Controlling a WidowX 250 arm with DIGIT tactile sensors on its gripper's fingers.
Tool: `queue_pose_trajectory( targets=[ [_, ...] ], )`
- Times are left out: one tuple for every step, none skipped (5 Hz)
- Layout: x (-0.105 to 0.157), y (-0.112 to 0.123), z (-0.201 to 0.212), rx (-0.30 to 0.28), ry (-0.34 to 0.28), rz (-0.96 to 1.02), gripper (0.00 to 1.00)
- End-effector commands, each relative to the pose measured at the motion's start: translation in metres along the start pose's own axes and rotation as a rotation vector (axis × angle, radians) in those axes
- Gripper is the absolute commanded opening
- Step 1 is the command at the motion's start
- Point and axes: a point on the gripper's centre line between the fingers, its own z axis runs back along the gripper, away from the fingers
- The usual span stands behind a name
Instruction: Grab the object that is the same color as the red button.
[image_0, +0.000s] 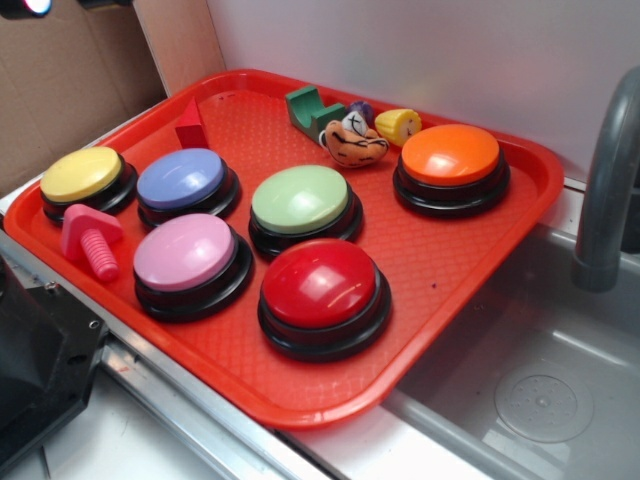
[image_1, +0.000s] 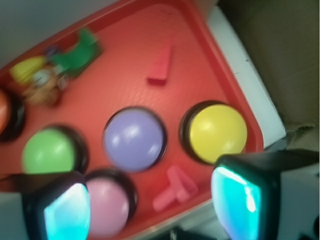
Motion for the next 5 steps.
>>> queue_pose_trajectory(
  targets=[
    [0.047,0.018,-0.033,0.000,-0.073,0.217,1.00],
    [0.063,0.020,-0.063,0.000,-0.098,0.305,1.00],
    [0.073,0.017,-0.086,-0.021,-0.120,0.357,1.00],
    [0.078,0.017,-0.097,-0.021,-0.160,0.411,1.00],
    [0.080,0.024,-0.109,-0.020,-0.169,0.439,1.00]
  ],
)
